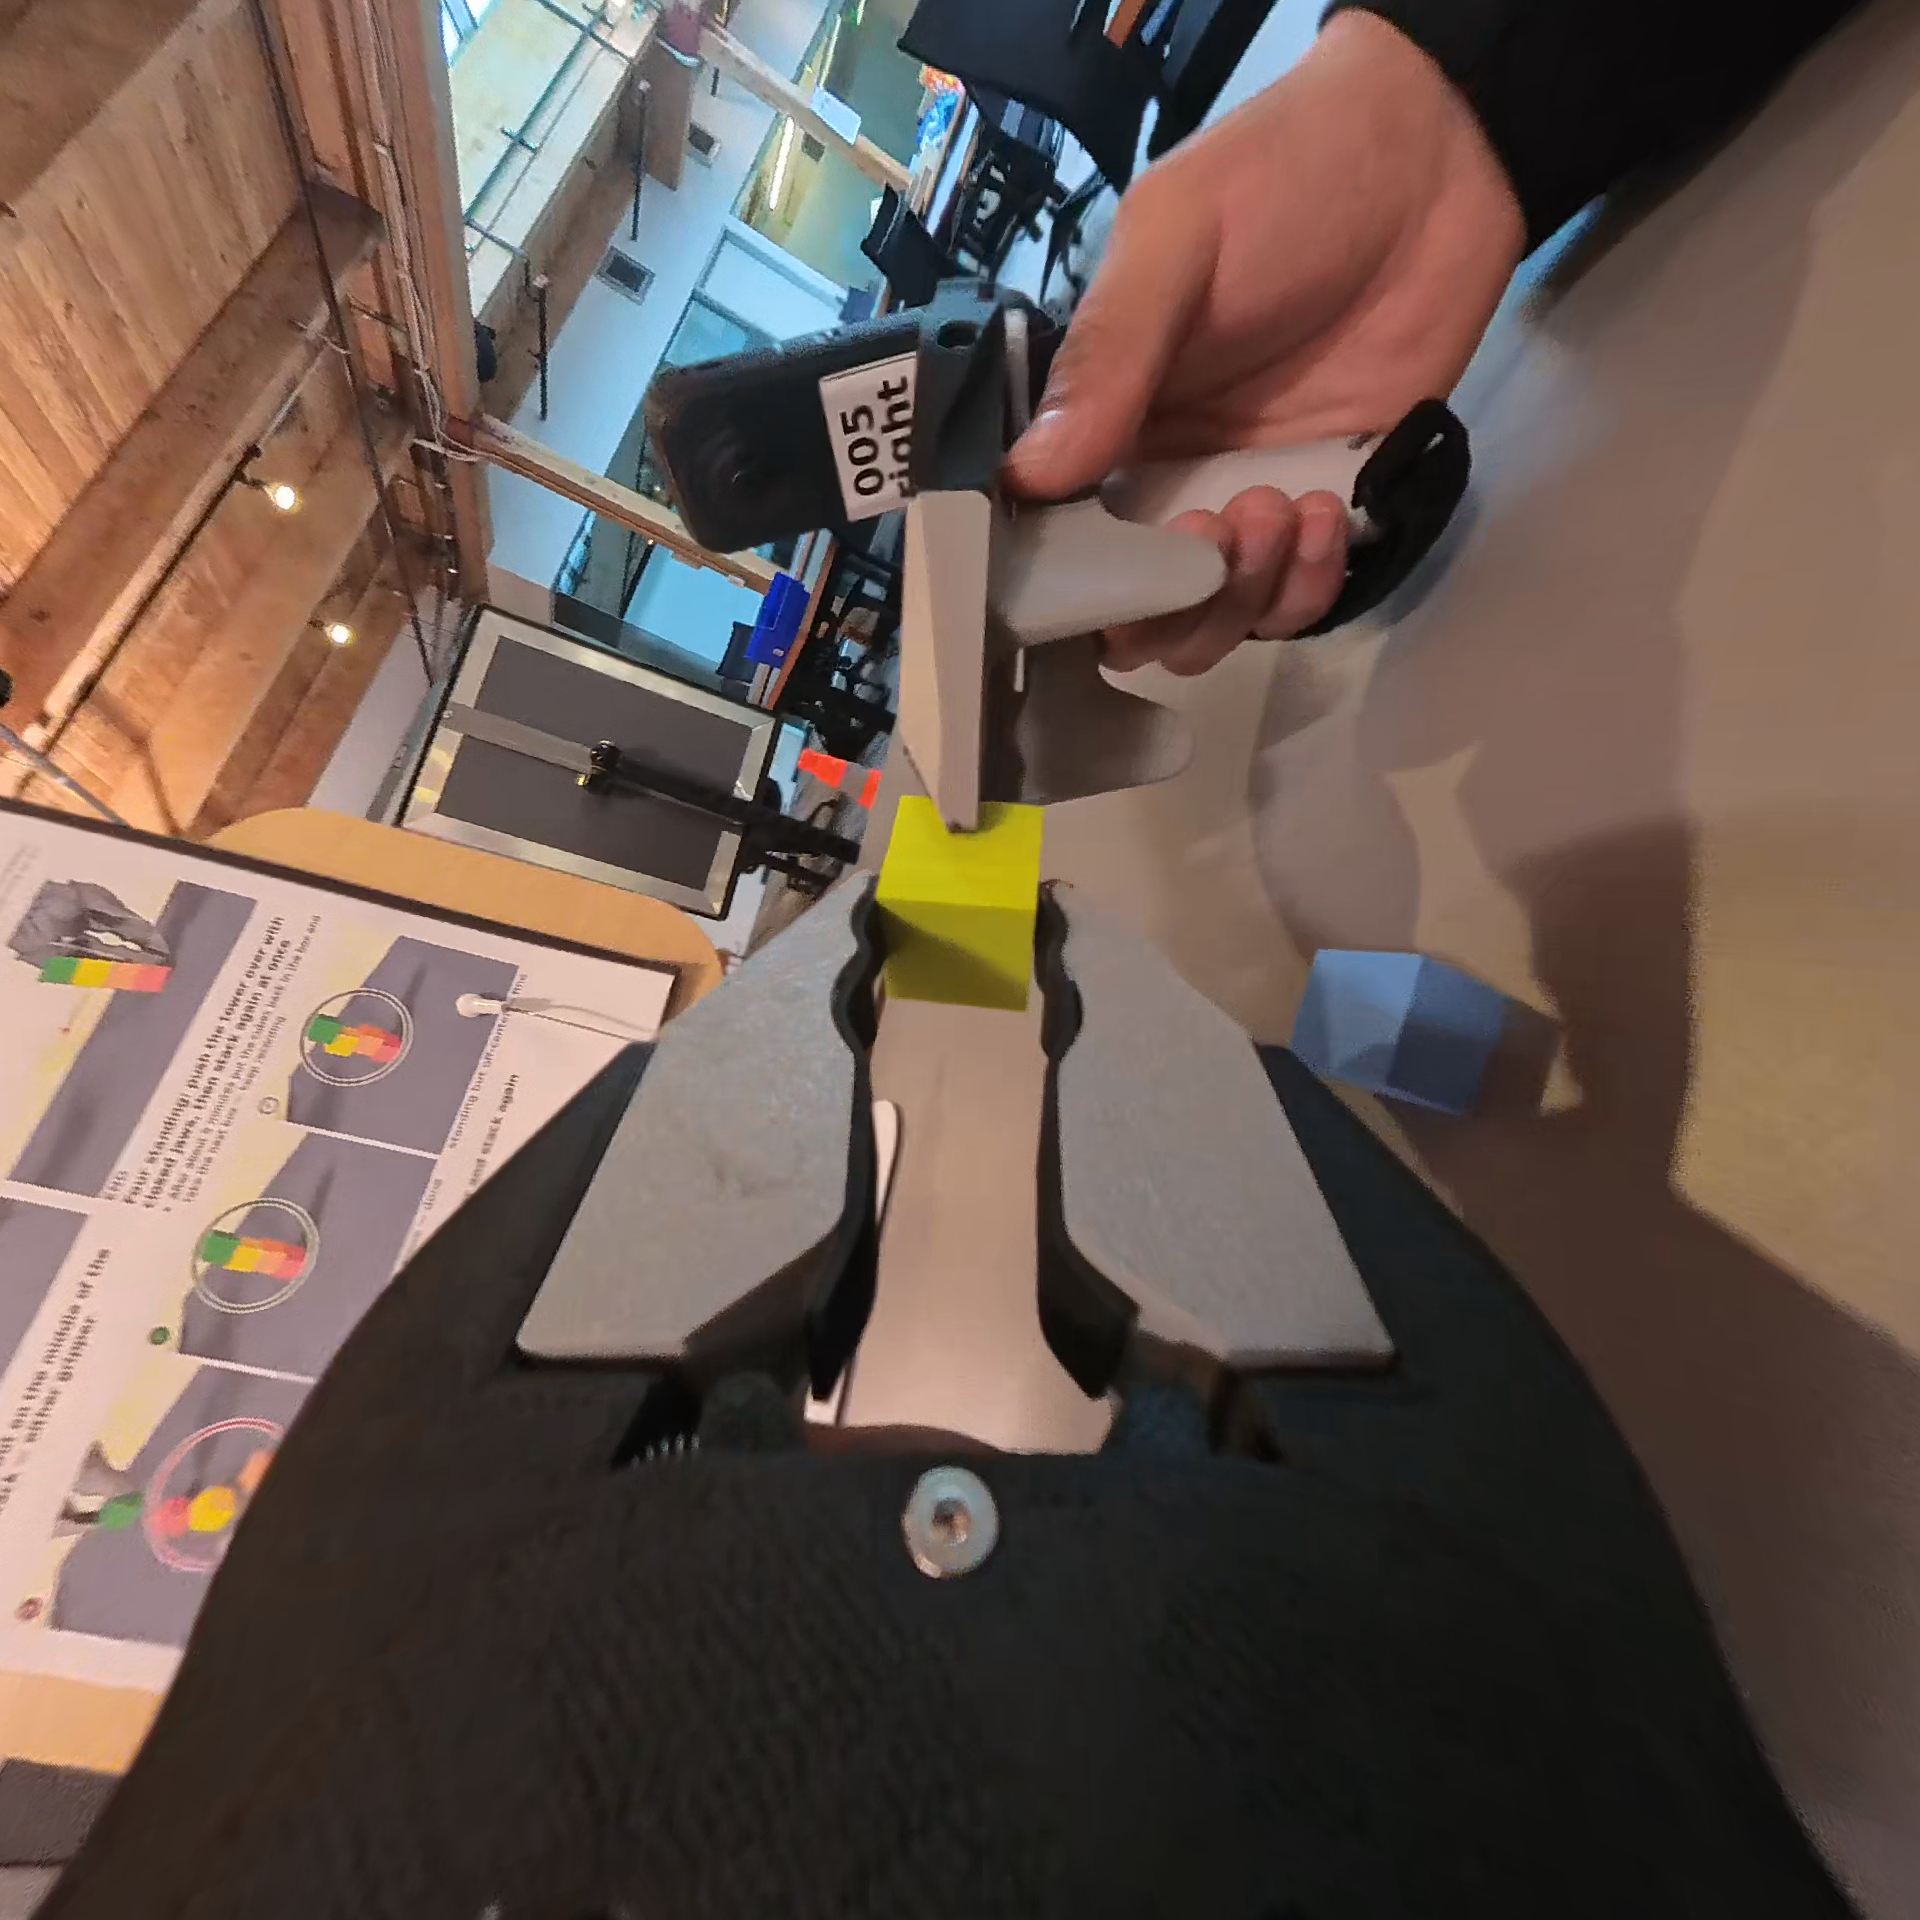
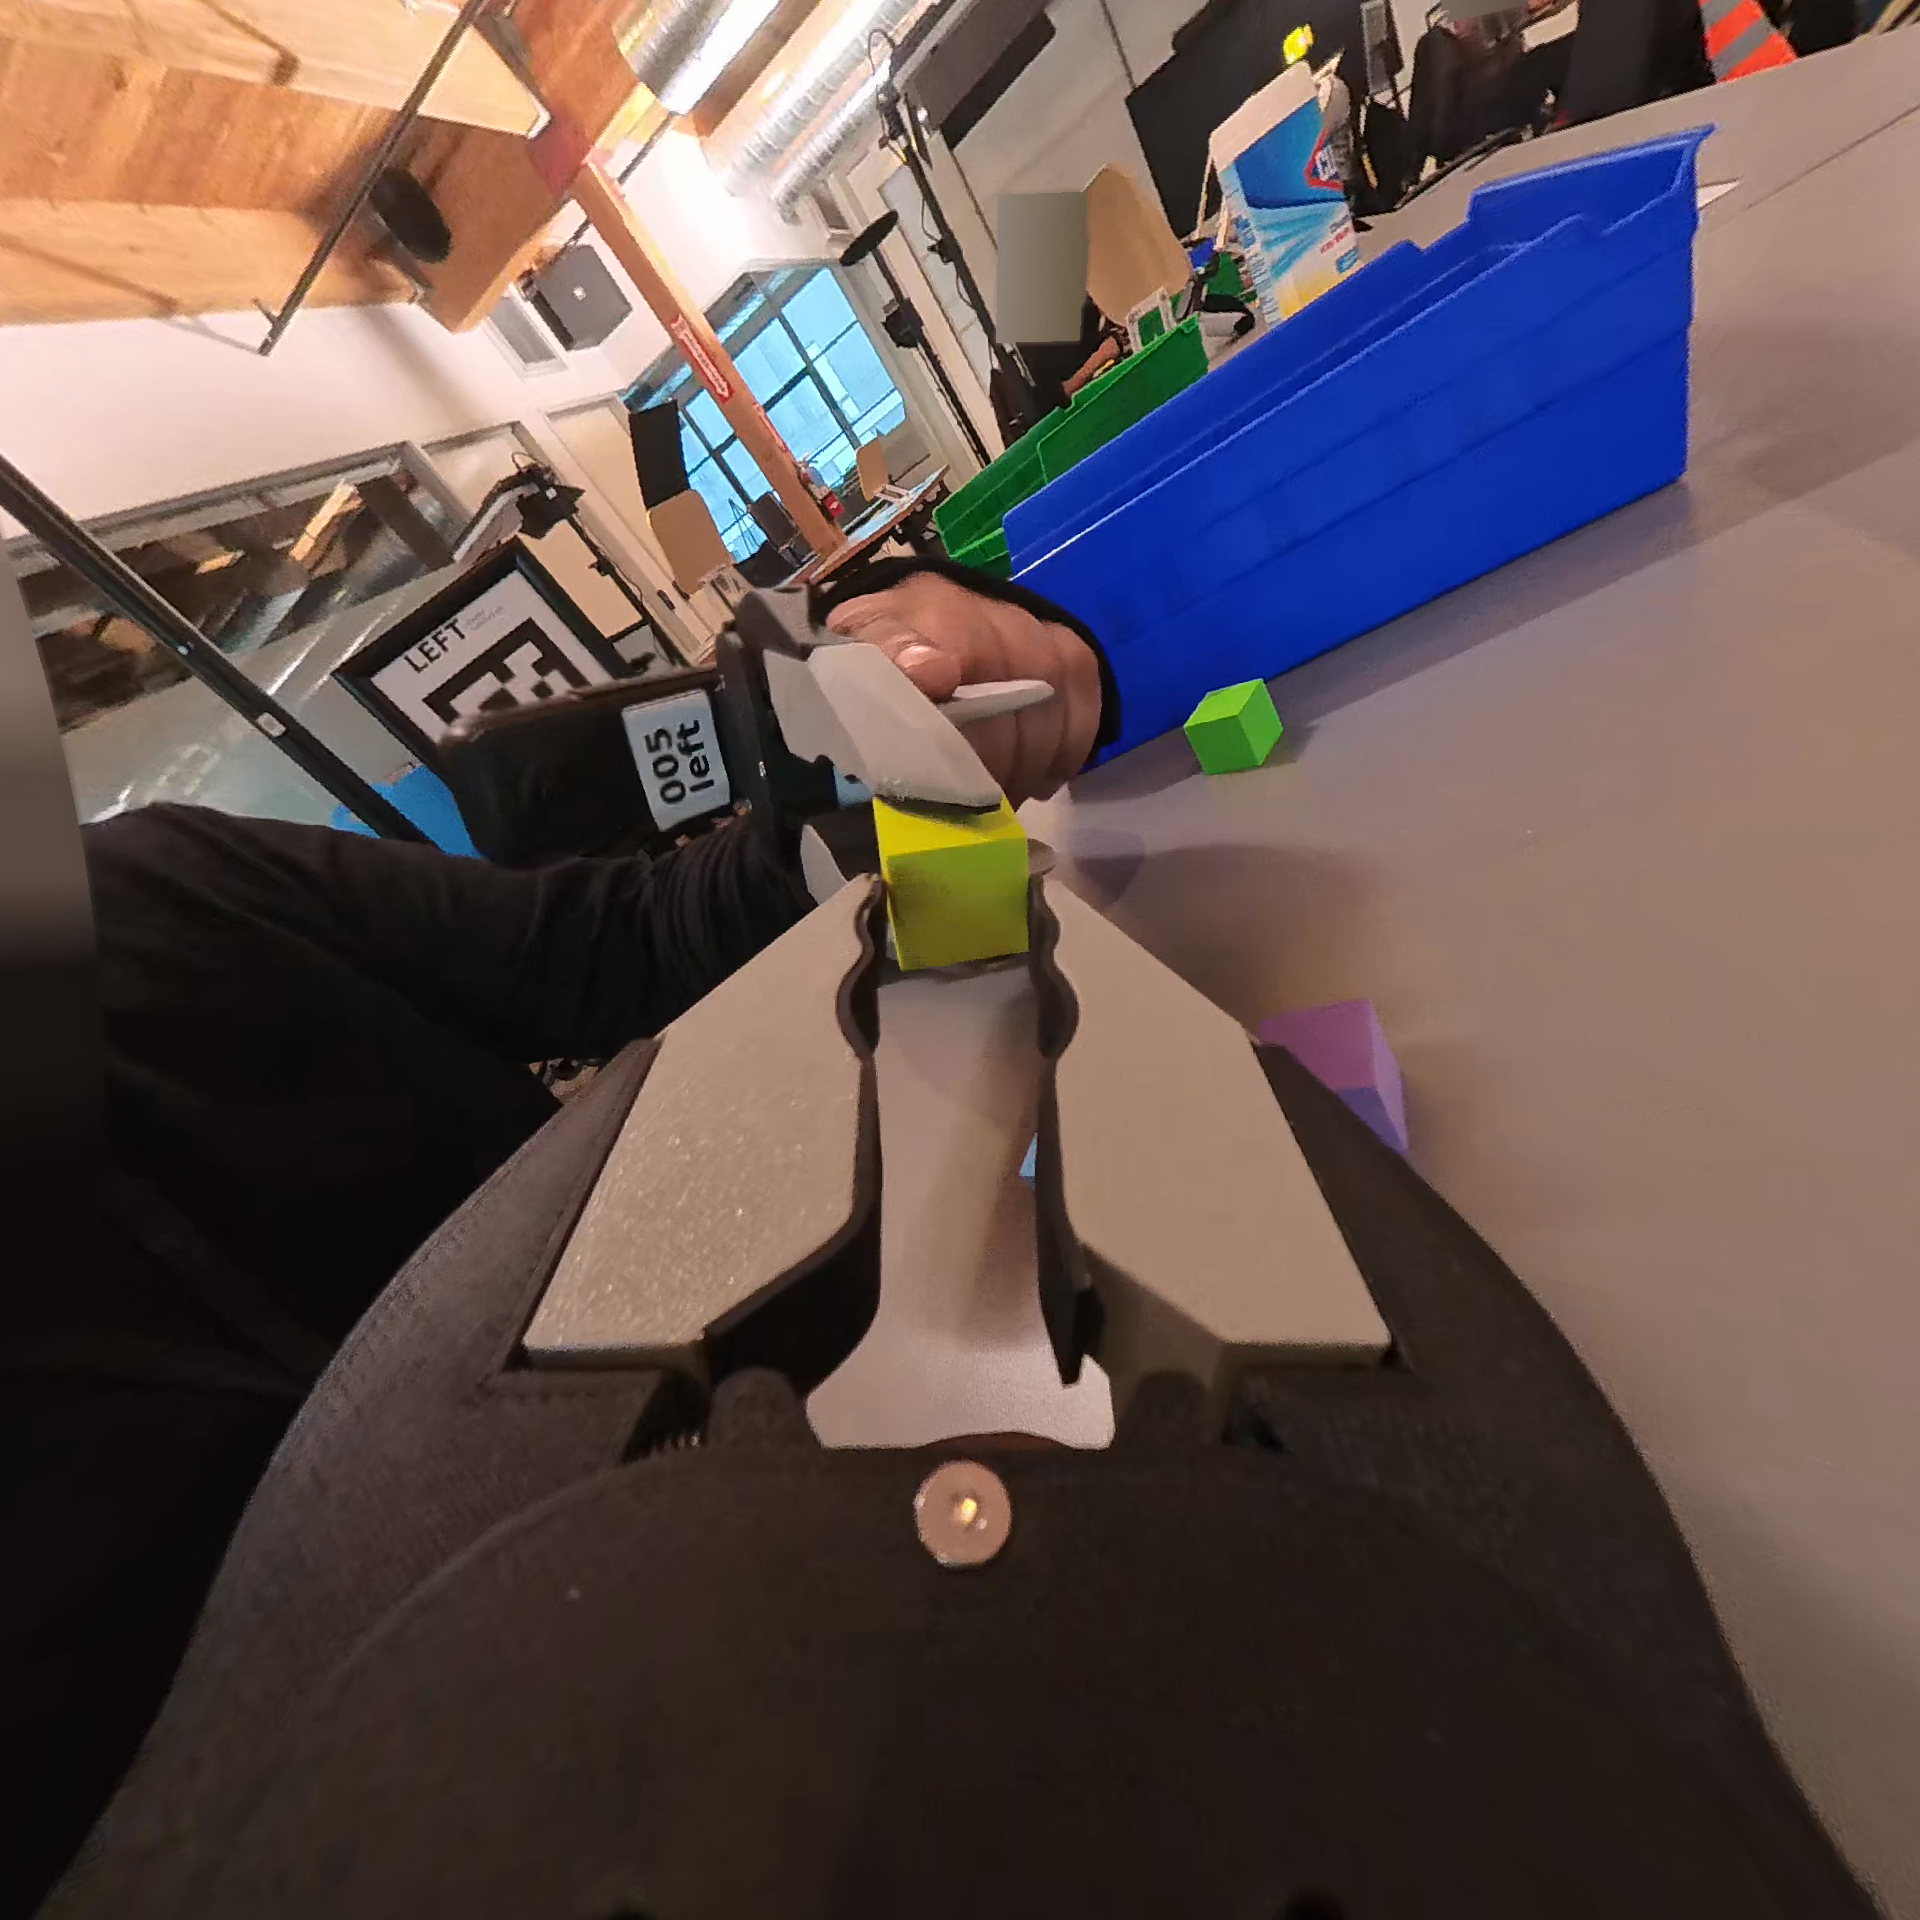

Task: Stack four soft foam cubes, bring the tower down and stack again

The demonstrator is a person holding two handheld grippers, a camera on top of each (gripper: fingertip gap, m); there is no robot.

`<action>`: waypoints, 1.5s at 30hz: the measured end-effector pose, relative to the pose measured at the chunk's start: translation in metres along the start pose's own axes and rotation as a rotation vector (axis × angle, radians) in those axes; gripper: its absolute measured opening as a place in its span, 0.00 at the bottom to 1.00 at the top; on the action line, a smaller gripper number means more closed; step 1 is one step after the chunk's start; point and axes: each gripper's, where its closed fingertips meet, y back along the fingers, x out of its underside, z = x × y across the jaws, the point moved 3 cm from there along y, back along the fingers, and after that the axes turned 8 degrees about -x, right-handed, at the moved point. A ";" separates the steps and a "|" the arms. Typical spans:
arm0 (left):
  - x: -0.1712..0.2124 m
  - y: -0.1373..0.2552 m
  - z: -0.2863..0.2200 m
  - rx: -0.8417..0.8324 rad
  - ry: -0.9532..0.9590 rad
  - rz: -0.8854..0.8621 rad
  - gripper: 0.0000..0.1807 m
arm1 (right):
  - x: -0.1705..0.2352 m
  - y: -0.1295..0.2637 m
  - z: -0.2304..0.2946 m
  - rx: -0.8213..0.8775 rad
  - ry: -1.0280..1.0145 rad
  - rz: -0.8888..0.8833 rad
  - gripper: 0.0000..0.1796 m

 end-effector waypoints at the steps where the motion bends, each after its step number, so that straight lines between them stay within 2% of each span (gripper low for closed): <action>1: 0.000 0.000 0.000 -0.005 -0.018 0.005 0.15 | 0.000 0.000 -0.001 0.004 -0.003 -0.002 0.14; 8: 0.003 -0.001 -0.002 -0.018 -0.085 0.021 0.15 | 0.002 -0.001 -0.003 0.045 0.008 0.020 0.14; 19: -0.022 0.001 0.025 -0.231 0.012 -0.109 0.15 | -0.025 -0.002 0.025 -0.005 0.150 -0.128 0.13; 30: -0.034 0.008 0.020 -0.172 0.039 -0.193 0.14 | -0.018 -0.005 0.038 -0.104 0.112 -0.070 0.13; 45: -0.035 0.009 0.008 -0.101 -0.029 -0.190 0.15 | -0.007 -0.003 0.040 -0.063 0.134 0.060 0.13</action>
